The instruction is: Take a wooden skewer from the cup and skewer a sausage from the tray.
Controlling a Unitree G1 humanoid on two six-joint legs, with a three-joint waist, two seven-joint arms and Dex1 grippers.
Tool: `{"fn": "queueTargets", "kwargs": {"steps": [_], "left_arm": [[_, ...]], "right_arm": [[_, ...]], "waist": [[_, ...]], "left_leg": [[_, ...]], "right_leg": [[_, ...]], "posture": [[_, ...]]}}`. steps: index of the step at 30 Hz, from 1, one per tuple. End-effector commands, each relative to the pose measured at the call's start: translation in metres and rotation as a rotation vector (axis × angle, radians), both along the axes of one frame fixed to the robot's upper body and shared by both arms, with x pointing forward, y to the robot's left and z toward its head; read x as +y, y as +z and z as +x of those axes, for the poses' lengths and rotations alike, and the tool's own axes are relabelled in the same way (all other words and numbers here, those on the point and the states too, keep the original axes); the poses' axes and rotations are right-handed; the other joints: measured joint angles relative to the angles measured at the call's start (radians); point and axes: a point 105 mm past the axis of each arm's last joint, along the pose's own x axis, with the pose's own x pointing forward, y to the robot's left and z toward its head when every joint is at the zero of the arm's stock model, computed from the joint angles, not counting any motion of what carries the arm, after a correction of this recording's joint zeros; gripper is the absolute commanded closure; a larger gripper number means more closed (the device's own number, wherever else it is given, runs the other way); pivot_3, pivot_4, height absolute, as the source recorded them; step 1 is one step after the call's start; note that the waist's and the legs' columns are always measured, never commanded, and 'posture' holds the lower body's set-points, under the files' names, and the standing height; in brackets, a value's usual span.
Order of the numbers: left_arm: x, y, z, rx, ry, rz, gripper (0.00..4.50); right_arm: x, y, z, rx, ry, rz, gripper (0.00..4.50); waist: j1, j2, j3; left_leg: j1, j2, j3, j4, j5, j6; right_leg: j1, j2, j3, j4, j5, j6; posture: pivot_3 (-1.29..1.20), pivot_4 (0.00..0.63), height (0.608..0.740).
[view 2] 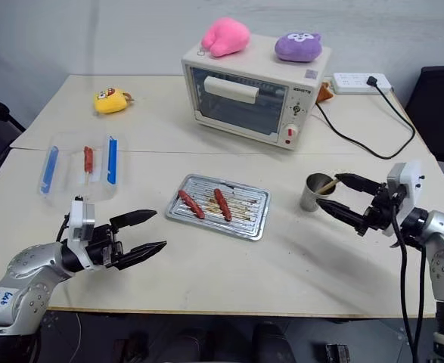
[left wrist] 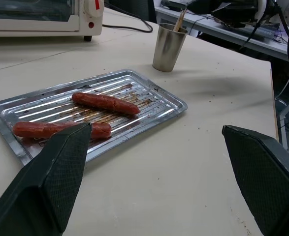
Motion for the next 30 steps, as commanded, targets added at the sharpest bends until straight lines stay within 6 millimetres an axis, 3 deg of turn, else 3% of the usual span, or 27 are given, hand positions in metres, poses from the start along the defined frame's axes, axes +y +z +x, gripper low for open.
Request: {"fn": "queueTargets", "kwargs": {"steps": [1,6,12,30], "left_arm": [[-0.001,0.007,-0.001,-0.046,0.001,0.010,0.03],[-0.002,0.007,-0.001,-0.048,-0.001,0.008,0.03],[-0.004,0.007,0.000,-0.052,-0.007,0.007,0.03],[-0.004,0.010,-0.001,-0.056,-0.008,0.004,0.03]], "right_arm": [[-0.015,0.016,0.003,-0.081,-0.054,-0.020,0.00],[-0.028,0.013,0.015,-0.097,-0.132,-0.044,0.00],[-0.026,0.009,0.023,-0.099,-0.128,-0.043,0.00],[-0.003,0.003,0.011,-0.060,-0.002,-0.028,0.00]], "waist": [[0.000,0.000,0.000],[0.000,0.000,0.000],[-0.001,0.000,0.000],[-0.001,0.000,0.000]], "left_leg": [[0.000,0.000,0.000,0.000,0.000,0.000],[0.000,0.000,0.000,0.000,0.000,0.000],[0.000,0.000,0.000,0.000,0.000,0.000],[0.000,0.000,0.000,0.000,0.000,0.000]], "right_leg": [[0.000,0.000,0.000,0.000,0.000,0.000],[0.000,0.000,0.000,0.000,0.000,0.000],[0.000,0.000,0.000,0.000,0.000,0.000],[0.000,0.000,0.000,-0.001,0.000,0.000]], "posture": [[0.00,0.150,0.740],[0.00,0.150,0.740],[0.00,0.150,0.740],[0.00,0.150,0.740]]}}
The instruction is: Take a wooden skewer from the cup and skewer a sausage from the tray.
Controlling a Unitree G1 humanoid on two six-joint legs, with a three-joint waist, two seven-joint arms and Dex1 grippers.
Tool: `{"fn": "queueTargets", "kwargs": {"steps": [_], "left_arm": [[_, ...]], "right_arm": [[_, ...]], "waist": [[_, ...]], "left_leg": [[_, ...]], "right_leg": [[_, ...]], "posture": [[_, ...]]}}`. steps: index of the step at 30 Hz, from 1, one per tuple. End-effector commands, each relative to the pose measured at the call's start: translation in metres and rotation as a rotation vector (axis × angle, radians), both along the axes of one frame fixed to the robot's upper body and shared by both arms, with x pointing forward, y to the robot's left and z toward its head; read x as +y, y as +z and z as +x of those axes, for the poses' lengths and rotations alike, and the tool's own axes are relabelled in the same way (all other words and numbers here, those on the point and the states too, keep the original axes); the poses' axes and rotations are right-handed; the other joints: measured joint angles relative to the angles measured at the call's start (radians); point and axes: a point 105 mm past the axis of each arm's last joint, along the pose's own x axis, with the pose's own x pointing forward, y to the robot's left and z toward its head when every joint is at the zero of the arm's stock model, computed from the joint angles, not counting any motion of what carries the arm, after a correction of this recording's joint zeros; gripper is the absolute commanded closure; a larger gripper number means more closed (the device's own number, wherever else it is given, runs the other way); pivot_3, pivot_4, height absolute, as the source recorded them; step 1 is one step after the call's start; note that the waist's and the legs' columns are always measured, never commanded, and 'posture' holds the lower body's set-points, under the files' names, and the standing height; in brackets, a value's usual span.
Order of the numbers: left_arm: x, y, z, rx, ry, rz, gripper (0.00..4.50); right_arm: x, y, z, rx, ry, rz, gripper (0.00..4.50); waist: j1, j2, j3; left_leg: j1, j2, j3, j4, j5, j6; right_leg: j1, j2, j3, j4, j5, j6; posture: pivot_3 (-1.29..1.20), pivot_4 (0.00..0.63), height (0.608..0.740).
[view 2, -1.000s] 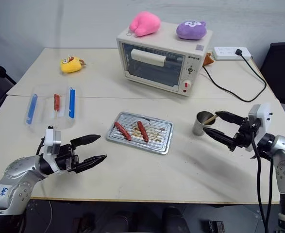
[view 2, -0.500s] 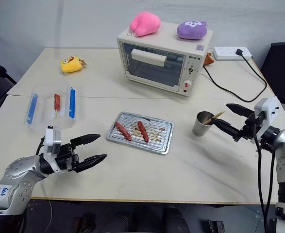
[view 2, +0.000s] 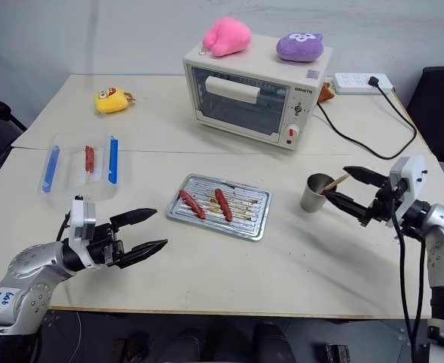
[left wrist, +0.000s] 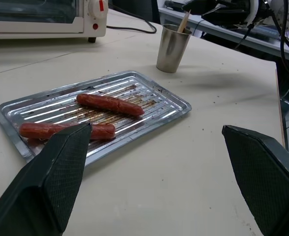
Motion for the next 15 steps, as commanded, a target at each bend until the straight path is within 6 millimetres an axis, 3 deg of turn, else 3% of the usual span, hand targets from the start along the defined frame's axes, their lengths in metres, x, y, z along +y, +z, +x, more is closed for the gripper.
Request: {"fn": "queueTargets", "kwargs": {"steps": [1,15], "left_arm": [[-0.004,0.010,-0.002,-0.046,-0.019,0.002,0.03],[-0.025,0.020,-0.009,-0.078,-0.166,-0.035,0.03]], "right_arm": [[0.010,0.009,-0.004,-0.037,0.048,0.004,0.00],[0.016,0.011,-0.014,-0.043,0.071,-0.006,0.00]], "waist": [[0.000,0.000,0.000],[0.002,0.000,0.000]], "left_leg": [[0.000,0.000,0.000,0.000,0.000,0.000],[0.000,0.000,0.000,0.000,0.000,0.000]], "right_leg": [[0.000,0.000,0.000,0.000,0.000,0.000],[0.000,0.000,0.000,0.000,0.000,0.000]], "posture": [[0.00,0.150,0.740],[0.00,0.150,0.740]]}}
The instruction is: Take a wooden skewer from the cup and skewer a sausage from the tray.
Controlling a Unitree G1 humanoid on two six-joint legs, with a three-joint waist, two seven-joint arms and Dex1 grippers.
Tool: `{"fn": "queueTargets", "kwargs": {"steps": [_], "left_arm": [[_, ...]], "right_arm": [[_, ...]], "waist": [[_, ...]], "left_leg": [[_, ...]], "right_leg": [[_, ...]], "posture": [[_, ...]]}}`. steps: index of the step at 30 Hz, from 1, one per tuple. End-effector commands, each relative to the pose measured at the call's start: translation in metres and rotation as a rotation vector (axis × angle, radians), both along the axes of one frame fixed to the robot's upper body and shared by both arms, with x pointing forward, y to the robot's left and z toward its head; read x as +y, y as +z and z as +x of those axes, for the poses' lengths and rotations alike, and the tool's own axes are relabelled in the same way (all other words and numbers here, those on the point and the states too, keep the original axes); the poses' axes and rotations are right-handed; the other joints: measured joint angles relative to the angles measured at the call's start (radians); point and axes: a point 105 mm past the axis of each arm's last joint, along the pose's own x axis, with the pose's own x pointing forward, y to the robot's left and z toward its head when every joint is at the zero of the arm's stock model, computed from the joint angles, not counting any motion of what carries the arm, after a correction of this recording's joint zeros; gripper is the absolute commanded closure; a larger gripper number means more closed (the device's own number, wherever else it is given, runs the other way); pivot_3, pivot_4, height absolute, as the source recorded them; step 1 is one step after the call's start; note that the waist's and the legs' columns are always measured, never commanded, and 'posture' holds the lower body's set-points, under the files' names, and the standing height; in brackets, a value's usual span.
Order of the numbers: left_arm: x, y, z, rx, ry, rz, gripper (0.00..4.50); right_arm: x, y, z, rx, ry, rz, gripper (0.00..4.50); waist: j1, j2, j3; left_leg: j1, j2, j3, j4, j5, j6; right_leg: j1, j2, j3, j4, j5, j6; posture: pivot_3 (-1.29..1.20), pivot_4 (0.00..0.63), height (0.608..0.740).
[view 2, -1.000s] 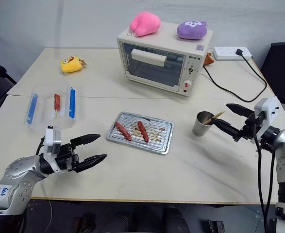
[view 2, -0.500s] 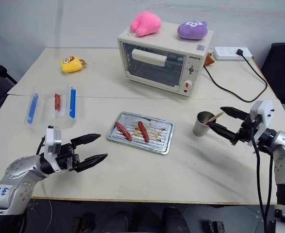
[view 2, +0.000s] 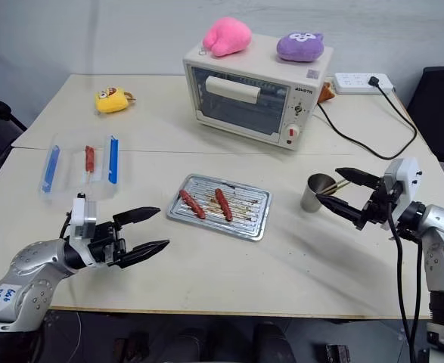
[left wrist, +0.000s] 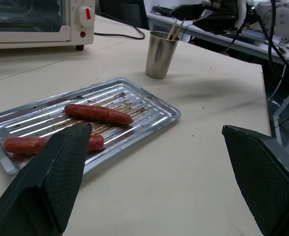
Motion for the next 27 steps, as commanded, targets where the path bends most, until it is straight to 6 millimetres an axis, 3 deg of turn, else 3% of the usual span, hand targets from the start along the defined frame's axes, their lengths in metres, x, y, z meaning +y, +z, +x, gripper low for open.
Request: {"fn": "queueTargets", "kwargs": {"steps": [1,15,18,27], "left_arm": [[-0.015,0.015,-0.008,-0.056,-0.091,-0.021,0.03],[-0.028,0.017,-0.011,-0.048,-0.144,-0.018,0.03],[-0.028,0.016,-0.010,-0.048,-0.138,-0.019,0.00],[-0.029,0.017,-0.006,-0.059,-0.122,-0.023,0.00]], "right_arm": [[0.003,0.009,-0.006,-0.035,0.018,0.009,0.00],[0.006,0.000,-0.004,0.058,0.046,-0.082,0.00],[0.002,0.000,0.000,0.068,0.033,-0.106,0.52],[-0.006,0.004,0.005,0.063,0.029,-0.122,2.87]], "waist": [[0.001,0.000,0.000],[0.000,0.000,0.000],[0.000,0.000,0.000],[0.000,0.000,0.000]], "left_leg": [[0.000,0.000,0.000,0.000,0.000,0.000],[0.000,0.000,0.000,0.000,0.000,0.000],[0.000,0.000,0.000,0.000,0.000,0.000],[0.000,0.000,0.000,0.000,0.000,0.000]], "right_leg": [[0.000,0.000,0.000,0.000,0.000,0.000],[0.000,0.000,0.000,0.000,0.000,0.000],[0.000,0.000,0.000,0.000,0.000,0.000],[0.000,0.000,0.000,-0.001,0.000,0.000]], "posture": [[0.00,0.150,0.740],[0.00,0.150,0.740],[0.00,0.150,0.740],[0.00,0.150,0.740]]}}
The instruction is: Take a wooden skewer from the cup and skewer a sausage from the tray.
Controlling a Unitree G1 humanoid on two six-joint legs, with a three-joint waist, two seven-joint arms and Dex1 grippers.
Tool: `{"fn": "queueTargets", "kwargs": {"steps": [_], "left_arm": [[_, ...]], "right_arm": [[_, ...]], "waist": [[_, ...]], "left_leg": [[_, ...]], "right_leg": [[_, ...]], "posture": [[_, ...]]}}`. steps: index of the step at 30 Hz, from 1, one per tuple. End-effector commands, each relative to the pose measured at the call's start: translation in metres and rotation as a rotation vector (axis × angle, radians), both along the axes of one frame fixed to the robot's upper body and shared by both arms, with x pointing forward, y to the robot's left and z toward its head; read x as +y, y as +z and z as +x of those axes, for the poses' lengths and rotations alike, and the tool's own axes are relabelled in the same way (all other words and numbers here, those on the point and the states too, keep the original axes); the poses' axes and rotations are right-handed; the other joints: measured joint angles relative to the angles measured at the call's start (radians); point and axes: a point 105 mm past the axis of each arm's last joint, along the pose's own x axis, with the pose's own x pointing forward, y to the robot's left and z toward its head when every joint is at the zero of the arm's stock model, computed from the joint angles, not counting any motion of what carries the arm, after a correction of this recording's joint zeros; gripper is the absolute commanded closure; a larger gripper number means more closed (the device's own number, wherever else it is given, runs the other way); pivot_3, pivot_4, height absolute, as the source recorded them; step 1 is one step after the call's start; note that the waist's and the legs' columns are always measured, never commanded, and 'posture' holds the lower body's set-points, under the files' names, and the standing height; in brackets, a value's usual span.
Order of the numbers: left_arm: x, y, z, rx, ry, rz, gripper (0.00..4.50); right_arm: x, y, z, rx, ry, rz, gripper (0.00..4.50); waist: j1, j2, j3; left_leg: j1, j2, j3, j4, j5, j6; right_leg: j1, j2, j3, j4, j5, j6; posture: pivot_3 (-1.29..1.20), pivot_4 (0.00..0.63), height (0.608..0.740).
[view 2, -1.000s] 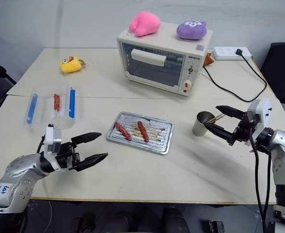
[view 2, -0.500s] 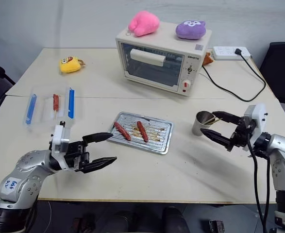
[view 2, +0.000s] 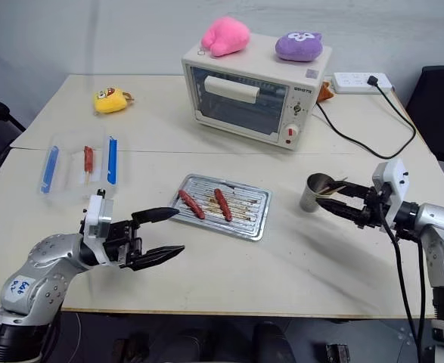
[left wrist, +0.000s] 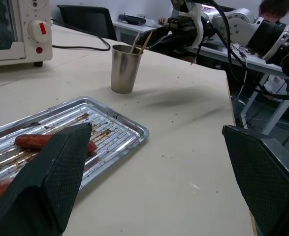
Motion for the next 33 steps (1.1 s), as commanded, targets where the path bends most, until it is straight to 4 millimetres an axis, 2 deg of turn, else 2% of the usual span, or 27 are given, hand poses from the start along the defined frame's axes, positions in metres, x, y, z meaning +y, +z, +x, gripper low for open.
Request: {"fn": "queueTargets", "kwargs": {"steps": [1,4,6,15,20,25,28,33], "left_arm": [[-0.005,0.008,-0.002,-0.045,-0.014,-0.006,0.00],[-0.006,0.008,-0.002,-0.049,-0.016,-0.009,0.00],[-0.007,0.008,-0.002,-0.051,-0.019,-0.012,0.00],[-0.013,0.005,0.003,-0.056,-0.039,-0.026,0.00],[-0.015,0.005,0.004,-0.062,-0.057,-0.033,0.00],[-0.021,0.007,0.007,-0.044,-0.105,-0.066,0.00],[-0.028,0.014,0.011,-0.053,-0.118,-0.113,0.00],[-0.048,0.034,0.016,-0.084,-0.188,-0.239,0.00]], "right_arm": [[-0.004,0.016,-0.001,-0.056,0.012,-0.046,3.11],[-0.006,0.021,-0.001,-0.068,0.014,-0.045,3.99],[-0.006,0.024,-0.001,-0.073,0.017,-0.045,4.42],[-0.006,0.048,-0.004,-0.127,0.045,-0.031,4.42],[-0.009,0.087,-0.015,-0.172,0.074,0.003,4.42],[-0.011,0.129,-0.043,-0.088,0.141,0.061,4.42],[-0.007,0.143,-0.054,-0.033,0.185,0.167,4.42],[0.041,0.137,-0.051,0.005,0.374,0.453,4.42]], "waist": [[0.000,0.000,0.000],[0.000,0.000,0.000],[0.000,0.000,0.000],[0.001,0.000,0.000],[0.001,0.002,0.001],[0.004,0.003,0.002],[0.004,0.002,0.002],[-0.004,-0.001,0.003]], "left_leg": [[0.000,0.000,0.000,0.000,0.000,0.000],[0.000,0.000,0.000,0.000,0.000,0.000],[0.000,0.000,0.000,0.000,0.000,0.000],[0.000,0.000,0.000,0.000,0.000,0.000],[0.000,0.000,0.000,0.000,0.000,0.000],[-0.001,0.000,-0.001,0.000,0.000,0.000],[-0.001,0.000,-0.001,0.000,0.000,0.000],[-0.001,0.001,-0.001,0.001,0.000,0.001]], "right_leg": [[0.000,0.000,0.000,0.000,0.000,0.000],[0.000,0.000,0.000,0.000,0.000,0.000],[0.000,0.000,0.000,0.000,0.000,0.000],[0.000,0.000,0.000,0.000,0.000,0.000],[0.000,0.000,0.000,0.000,0.000,0.000],[0.000,0.000,-0.001,-0.001,0.000,0.000],[0.000,0.000,-0.001,-0.002,0.000,0.000],[0.001,0.000,-0.001,-0.004,0.001,0.001]], "posture": [[0.00,0.150,0.740],[0.00,0.150,0.740],[0.00,0.150,0.740],[0.00,0.150,0.740],[0.00,0.150,0.740],[0.00,0.150,0.740],[0.00,0.150,0.740],[0.00,0.150,0.740]]}}
